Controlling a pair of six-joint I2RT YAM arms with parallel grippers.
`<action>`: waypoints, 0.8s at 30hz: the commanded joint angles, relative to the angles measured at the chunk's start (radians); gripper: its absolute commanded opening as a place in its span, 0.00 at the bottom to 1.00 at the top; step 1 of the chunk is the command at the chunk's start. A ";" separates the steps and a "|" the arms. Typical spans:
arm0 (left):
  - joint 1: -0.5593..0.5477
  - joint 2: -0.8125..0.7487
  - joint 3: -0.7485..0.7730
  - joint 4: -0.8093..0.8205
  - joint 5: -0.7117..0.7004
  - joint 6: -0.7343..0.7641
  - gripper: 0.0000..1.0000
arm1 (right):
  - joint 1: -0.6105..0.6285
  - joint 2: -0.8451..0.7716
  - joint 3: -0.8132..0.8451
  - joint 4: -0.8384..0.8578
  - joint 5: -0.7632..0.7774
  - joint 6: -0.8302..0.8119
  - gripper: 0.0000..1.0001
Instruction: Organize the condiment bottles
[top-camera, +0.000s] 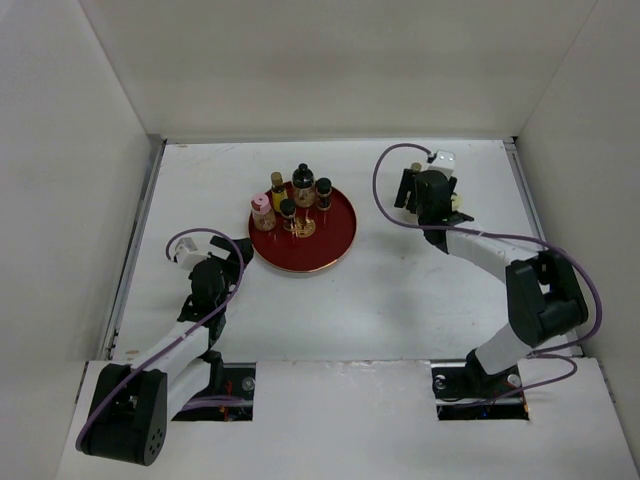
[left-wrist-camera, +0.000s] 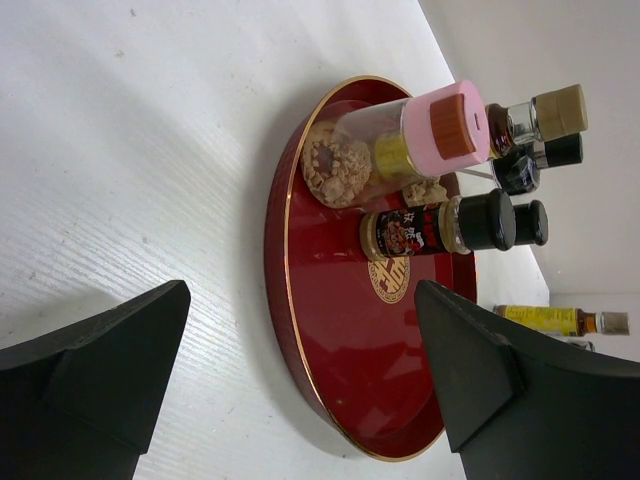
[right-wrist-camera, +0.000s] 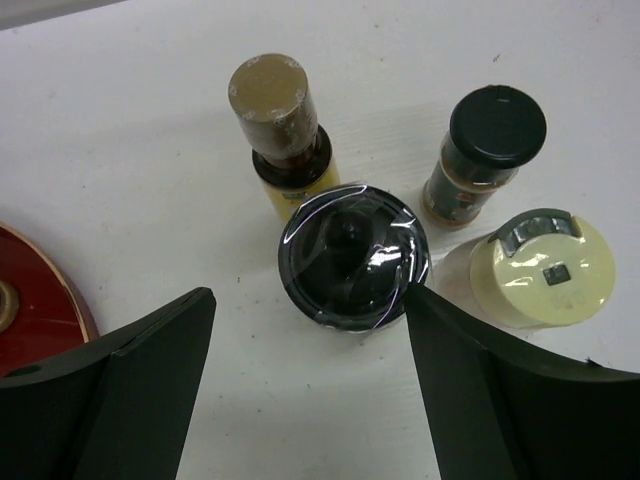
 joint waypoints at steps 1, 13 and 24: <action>0.007 -0.004 0.022 0.040 -0.011 0.002 1.00 | -0.027 0.024 0.057 -0.010 0.038 -0.015 0.84; 0.004 -0.001 0.025 0.043 -0.008 0.002 1.00 | -0.058 0.124 0.122 -0.014 0.020 -0.019 0.84; 0.002 0.024 0.026 0.049 -0.002 -0.003 1.00 | -0.053 0.027 0.041 0.070 0.124 -0.048 0.82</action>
